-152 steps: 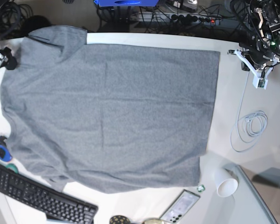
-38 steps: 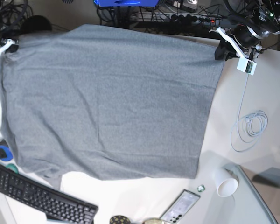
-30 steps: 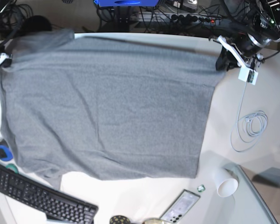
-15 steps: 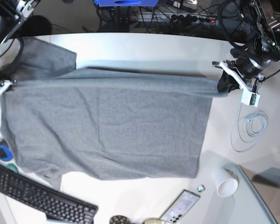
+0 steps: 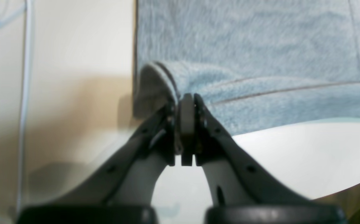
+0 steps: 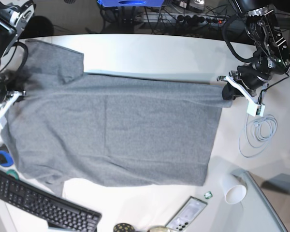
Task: Layout the t-shirt on the table in an organized manner, then fold the t-shirt properly
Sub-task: 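Fold the held edge over the shirt body with both grippers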
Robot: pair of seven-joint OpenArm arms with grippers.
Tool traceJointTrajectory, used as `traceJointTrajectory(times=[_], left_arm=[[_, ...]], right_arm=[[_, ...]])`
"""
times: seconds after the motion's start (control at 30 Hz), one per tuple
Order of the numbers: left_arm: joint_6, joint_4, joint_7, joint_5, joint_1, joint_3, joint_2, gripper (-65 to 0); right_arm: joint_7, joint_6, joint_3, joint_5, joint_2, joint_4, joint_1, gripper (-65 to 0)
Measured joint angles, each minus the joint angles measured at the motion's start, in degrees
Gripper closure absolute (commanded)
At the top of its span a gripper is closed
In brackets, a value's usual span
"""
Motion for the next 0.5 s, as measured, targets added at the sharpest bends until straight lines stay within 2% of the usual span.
traceJointTrajectory(times=[0.2,0.33,0.5], left_arm=[[0.0,-0.4,-0.6,7.5,-0.9,0.0,1.4,0.0],[0.2,-2.3,-2.3,9.7,-2.1,0.0,2.3,0.0],[0.2,-2.6,-2.9,9.6,-1.9,0.0,2.8,0.0]], right_arm=[[2.3,0.0,-2.5,0.0,0.0,-0.2,0.9,-0.2],[3.5,0.0,-3.2,0.0,0.0,-0.2,0.8,-0.2],[3.5,0.0,-3.2,0.0,0.0,-0.2,0.9,-0.2]])
